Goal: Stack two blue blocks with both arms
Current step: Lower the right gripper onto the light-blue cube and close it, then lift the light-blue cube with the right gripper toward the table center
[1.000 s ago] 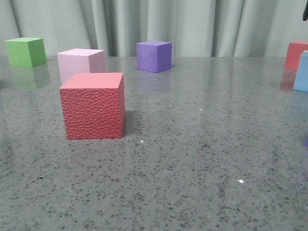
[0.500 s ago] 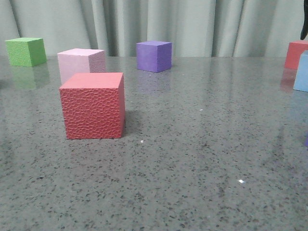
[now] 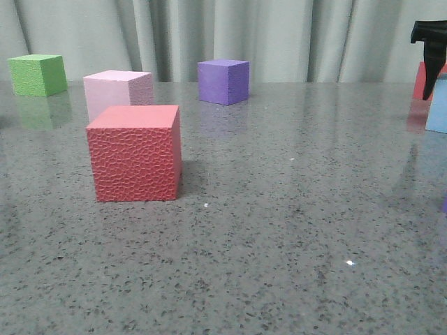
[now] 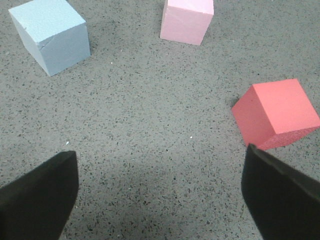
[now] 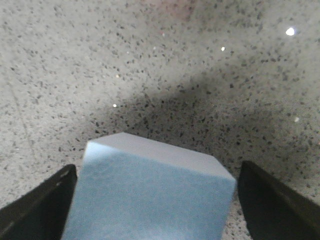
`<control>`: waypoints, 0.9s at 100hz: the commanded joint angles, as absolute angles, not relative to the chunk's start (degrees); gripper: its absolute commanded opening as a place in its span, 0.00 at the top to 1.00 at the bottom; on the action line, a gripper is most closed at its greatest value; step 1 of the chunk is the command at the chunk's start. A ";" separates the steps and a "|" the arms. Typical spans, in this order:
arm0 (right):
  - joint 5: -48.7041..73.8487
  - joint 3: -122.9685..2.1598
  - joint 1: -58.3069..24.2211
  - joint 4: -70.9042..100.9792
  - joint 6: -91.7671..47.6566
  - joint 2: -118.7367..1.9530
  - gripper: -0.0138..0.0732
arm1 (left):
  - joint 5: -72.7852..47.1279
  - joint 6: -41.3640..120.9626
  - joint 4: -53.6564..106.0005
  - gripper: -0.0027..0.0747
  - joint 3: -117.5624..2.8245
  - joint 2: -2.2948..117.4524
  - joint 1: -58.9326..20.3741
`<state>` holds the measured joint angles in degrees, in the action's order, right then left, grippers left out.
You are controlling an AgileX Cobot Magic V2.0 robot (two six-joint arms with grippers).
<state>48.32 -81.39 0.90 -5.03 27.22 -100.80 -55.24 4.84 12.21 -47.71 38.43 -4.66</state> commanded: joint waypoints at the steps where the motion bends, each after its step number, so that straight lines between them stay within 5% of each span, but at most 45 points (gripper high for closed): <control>1: 46.58 -83.36 1.23 -5.12 27.17 -98.87 0.11 | -52.13 4.86 13.59 0.17 -49.66 38.77 -4.58; 22: 46.81 -83.36 1.23 -4.59 27.17 -98.92 0.14 | -52.13 4.86 13.59 0.17 -49.66 38.77 -4.58; 47: 47.38 -83.36 1.23 -4.55 27.17 -98.92 0.45 | -52.13 4.86 13.59 0.17 -49.66 38.77 -4.58; 90: 57.95 -92.12 -1.86 -2.31 25.76 -98.25 0.45 | -52.13 4.86 13.69 0.17 -49.66 38.77 -4.58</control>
<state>56.87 -87.85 -0.36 -2.46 26.95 -101.58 -55.24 4.84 12.21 -47.71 38.43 -4.66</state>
